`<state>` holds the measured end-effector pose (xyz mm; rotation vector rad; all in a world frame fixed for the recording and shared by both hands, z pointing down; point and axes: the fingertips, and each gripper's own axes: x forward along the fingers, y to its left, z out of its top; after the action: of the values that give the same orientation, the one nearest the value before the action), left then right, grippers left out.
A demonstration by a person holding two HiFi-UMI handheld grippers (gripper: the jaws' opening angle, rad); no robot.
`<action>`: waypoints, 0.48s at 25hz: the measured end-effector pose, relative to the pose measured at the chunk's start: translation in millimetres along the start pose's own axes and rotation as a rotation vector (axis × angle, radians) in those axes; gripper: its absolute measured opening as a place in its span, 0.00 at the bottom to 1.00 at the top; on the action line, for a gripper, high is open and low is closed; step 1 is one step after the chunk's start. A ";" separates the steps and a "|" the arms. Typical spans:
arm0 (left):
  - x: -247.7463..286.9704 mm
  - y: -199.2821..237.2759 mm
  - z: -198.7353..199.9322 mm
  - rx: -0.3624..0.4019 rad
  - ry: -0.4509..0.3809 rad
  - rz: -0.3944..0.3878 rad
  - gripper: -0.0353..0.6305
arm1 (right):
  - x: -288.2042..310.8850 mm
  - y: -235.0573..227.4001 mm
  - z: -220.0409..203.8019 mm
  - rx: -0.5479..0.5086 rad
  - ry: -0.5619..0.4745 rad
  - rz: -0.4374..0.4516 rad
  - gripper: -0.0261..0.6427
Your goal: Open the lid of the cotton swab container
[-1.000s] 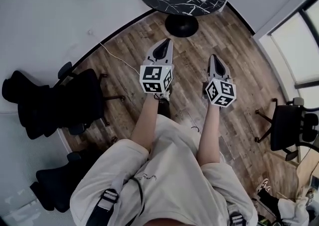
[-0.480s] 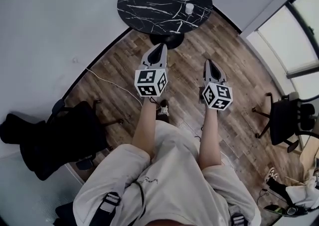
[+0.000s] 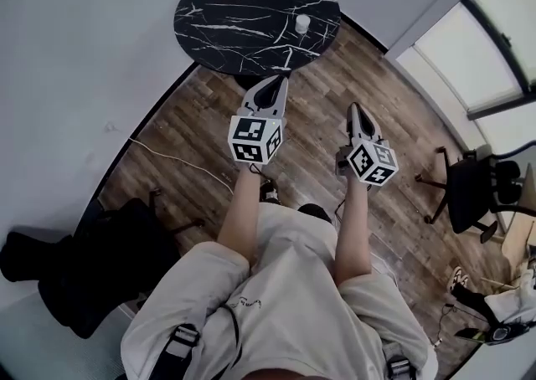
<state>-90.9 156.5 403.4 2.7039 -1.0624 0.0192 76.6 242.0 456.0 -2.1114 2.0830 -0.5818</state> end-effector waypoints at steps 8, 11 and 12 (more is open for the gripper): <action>22.8 20.1 -14.0 -0.019 0.043 -0.003 0.09 | 16.5 -17.0 1.5 0.056 -0.026 -0.052 0.09; 33.6 24.9 -25.5 -0.007 0.069 0.003 0.09 | 29.5 -28.1 0.5 0.048 -0.025 -0.063 0.09; 37.2 28.1 -29.2 -0.002 0.076 0.009 0.09 | 35.6 -31.3 -0.6 0.050 -0.026 -0.061 0.09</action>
<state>-80.3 118.2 441.4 2.6739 -1.0518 0.1215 104.9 208.5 474.0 -2.1495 1.9765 -0.6036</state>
